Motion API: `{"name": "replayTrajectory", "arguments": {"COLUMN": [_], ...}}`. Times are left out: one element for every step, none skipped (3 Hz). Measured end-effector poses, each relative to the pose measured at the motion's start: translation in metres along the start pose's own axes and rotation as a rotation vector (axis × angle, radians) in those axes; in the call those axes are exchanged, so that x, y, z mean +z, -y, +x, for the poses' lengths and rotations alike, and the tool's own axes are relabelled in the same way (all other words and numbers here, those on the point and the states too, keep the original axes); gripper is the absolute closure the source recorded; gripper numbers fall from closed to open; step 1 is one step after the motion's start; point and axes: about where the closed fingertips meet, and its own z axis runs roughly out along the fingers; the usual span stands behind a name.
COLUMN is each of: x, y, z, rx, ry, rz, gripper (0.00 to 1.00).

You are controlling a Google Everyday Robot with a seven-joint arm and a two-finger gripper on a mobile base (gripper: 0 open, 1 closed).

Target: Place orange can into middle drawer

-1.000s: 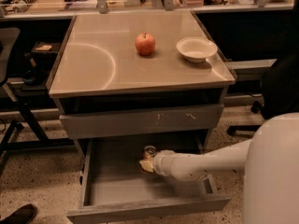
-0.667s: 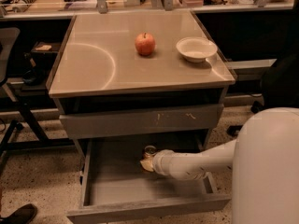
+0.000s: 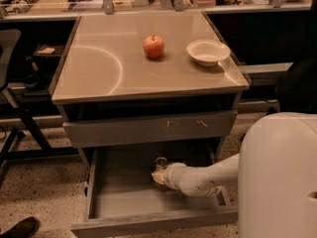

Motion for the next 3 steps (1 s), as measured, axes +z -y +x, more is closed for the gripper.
{"name": "replayTrajectory", "arguments": {"x": [0.002, 0.006, 0.005], "y": [-0.004, -0.014, -0.015], "z": [0.008, 0.033, 0.035], "rx": [0.017, 0.038, 0.042], "ry": [0.003, -0.004, -0.004], "rz": [0.0, 0.018, 0.025], "gripper": [1.0, 1.0, 1.0]}}
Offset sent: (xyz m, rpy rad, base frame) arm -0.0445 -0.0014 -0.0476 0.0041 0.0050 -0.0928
